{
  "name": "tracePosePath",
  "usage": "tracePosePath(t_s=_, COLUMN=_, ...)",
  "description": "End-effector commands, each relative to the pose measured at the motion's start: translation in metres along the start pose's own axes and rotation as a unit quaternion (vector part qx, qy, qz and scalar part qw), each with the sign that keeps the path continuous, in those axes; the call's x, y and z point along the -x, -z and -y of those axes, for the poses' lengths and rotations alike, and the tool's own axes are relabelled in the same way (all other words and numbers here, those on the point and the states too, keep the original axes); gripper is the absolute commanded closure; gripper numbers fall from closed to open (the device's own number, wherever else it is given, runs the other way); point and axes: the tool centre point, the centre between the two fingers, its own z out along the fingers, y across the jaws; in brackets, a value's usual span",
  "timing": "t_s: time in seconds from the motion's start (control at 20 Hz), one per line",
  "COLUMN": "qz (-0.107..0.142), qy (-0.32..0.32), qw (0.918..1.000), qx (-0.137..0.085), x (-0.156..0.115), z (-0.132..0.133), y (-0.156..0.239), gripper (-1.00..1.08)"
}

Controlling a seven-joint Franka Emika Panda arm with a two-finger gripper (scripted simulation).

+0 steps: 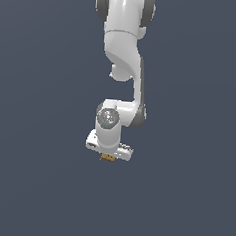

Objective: Pick up the object and move it to a goal position.

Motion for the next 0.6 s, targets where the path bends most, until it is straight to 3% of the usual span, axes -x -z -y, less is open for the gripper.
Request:
tracePosePath(t_s=0.0, qz=0.0, qy=0.0, qw=1.0, qx=0.0, x=-0.0003, z=-0.0001, y=-0.0001, gripper=1.08)
tracePosePath(t_s=0.55, qz=0.0, qy=0.0, qw=1.0, qx=0.0, x=-0.0081, z=-0.0093, y=0.0068, gripper=1.08)
